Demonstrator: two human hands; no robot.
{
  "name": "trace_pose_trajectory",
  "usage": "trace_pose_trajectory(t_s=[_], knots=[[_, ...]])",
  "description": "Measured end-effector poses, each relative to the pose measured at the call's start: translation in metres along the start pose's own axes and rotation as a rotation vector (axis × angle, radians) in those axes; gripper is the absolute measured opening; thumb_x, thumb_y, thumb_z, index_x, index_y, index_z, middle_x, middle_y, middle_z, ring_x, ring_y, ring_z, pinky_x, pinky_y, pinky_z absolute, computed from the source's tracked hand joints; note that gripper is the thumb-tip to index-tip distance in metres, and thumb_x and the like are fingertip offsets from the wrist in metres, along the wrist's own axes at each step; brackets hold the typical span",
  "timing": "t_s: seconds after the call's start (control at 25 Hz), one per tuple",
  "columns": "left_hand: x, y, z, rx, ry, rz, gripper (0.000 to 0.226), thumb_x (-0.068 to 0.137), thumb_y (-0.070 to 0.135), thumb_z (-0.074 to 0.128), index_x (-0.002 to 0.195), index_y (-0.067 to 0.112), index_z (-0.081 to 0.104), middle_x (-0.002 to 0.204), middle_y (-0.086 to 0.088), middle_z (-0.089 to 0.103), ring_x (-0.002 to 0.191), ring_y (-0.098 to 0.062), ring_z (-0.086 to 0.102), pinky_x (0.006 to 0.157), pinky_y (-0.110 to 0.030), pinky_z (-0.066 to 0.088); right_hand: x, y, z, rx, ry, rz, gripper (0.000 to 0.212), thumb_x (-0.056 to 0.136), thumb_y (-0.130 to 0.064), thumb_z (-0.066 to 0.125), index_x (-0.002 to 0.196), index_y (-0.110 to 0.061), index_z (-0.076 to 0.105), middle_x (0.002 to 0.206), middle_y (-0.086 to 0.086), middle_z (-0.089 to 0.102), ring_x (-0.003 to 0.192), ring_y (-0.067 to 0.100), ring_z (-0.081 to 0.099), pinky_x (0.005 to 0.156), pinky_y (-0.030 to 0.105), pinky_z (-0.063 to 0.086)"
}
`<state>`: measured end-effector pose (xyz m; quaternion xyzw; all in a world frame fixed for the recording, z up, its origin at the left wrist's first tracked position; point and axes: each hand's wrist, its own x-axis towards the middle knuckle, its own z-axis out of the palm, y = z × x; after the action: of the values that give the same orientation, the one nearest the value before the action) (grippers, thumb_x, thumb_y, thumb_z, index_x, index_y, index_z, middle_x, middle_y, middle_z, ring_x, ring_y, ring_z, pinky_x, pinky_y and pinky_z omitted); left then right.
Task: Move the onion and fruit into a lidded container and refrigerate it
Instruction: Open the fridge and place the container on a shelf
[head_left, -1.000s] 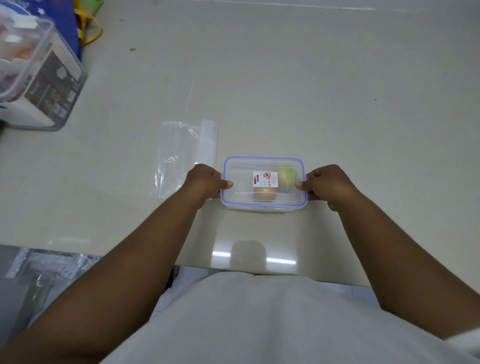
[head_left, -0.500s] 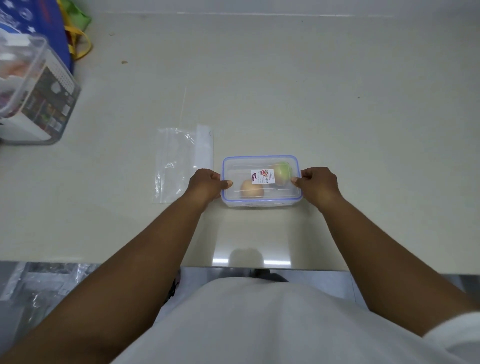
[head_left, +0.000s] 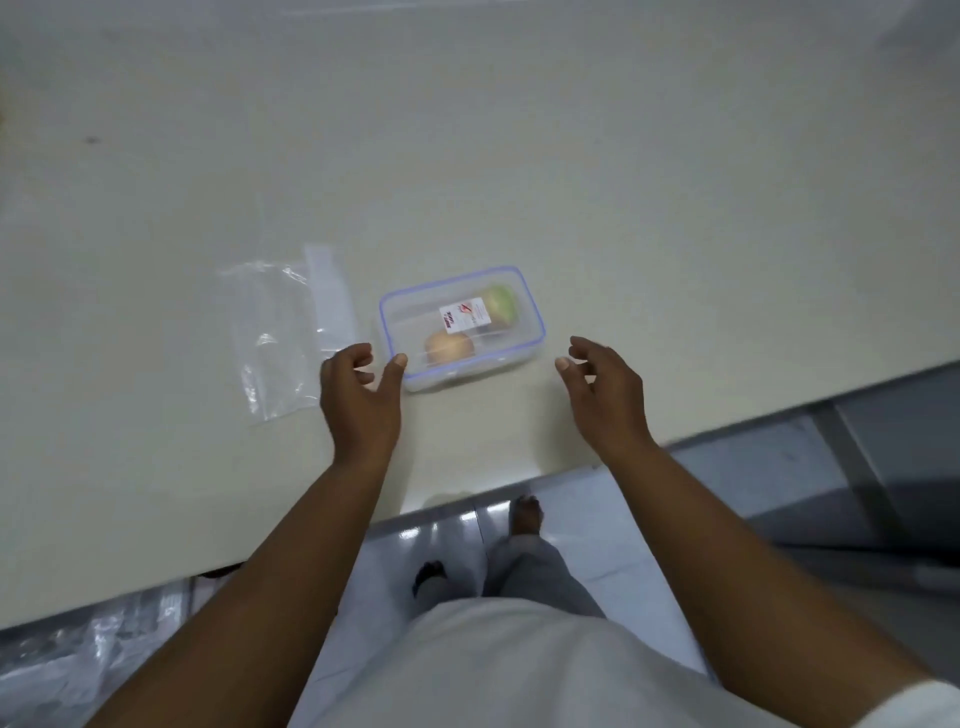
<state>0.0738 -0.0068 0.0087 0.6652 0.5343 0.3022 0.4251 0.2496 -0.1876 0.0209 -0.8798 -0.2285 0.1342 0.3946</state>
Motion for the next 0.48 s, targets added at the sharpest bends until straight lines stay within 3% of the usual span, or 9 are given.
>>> trace_pose_trajectory(t_s=[0.08, 0.16, 0.24, 0.36, 0.48], knots=[[-0.037, -0.004, 0.005, -0.08, -0.018, 0.116, 0.02, 0.082, 0.028, 0.071, 0.091, 0.015, 0.06, 0.087, -0.005, 0.061, 0.07, -0.012, 0.055, 0.067, -0.005, 0.04, -0.05, 0.027, -0.016, 0.013, 0.012, 0.042, 0.033, 0.093, -0.027, 0.061, 0.124, -0.015, 0.062, 0.117, 0.001, 0.066, 0.095, 0.008, 0.06, 0.077, 0.007, 0.043], [-0.077, 0.0, 0.015, -0.103, -0.186, 0.146, 0.014, 0.082, 0.023, 0.072, 0.081, 0.018, 0.058, 0.073, -0.007, 0.062, 0.063, -0.005, 0.053, 0.064, -0.005, 0.04, -0.097, 0.053, -0.035, -0.022, 0.023, 0.105, 0.033, 0.093, -0.026, 0.061, 0.124, -0.015, 0.062, 0.117, 0.0, 0.065, 0.101, 0.009, 0.059, 0.075, 0.001, 0.042], [-0.114, 0.007, 0.033, -0.085, -0.458, 0.154, 0.014, 0.082, 0.02, 0.073, 0.08, 0.02, 0.059, 0.07, -0.002, 0.062, 0.061, -0.002, 0.054, 0.062, -0.006, 0.042, -0.135, 0.08, -0.057, -0.057, 0.047, 0.18, 0.033, 0.093, -0.025, 0.06, 0.125, -0.017, 0.061, 0.12, 0.0, 0.063, 0.106, 0.012, 0.059, 0.08, 0.009, 0.045], [-0.156, 0.023, 0.07, -0.058, -0.833, 0.167, 0.012, 0.083, 0.021, 0.073, 0.087, 0.024, 0.062, 0.075, 0.001, 0.063, 0.063, 0.002, 0.054, 0.063, -0.007, 0.044, -0.172, 0.115, -0.104, -0.157, 0.155, 0.233, 0.034, 0.093, -0.025, 0.06, 0.126, -0.015, 0.06, 0.123, 0.002, 0.063, 0.111, 0.02, 0.058, 0.094, 0.033, 0.05], [-0.196, 0.053, 0.118, 0.0, -1.09, 0.232, 0.014, 0.082, 0.03, 0.072, 0.088, 0.036, 0.06, 0.08, 0.005, 0.066, 0.068, 0.006, 0.057, 0.067, -0.004, 0.044, -0.197, 0.144, -0.178, -0.337, 0.387, 0.216, 0.033, 0.091, -0.018, 0.064, 0.122, -0.007, 0.062, 0.118, 0.012, 0.065, 0.112, 0.033, 0.058, 0.1, 0.027, 0.038]])
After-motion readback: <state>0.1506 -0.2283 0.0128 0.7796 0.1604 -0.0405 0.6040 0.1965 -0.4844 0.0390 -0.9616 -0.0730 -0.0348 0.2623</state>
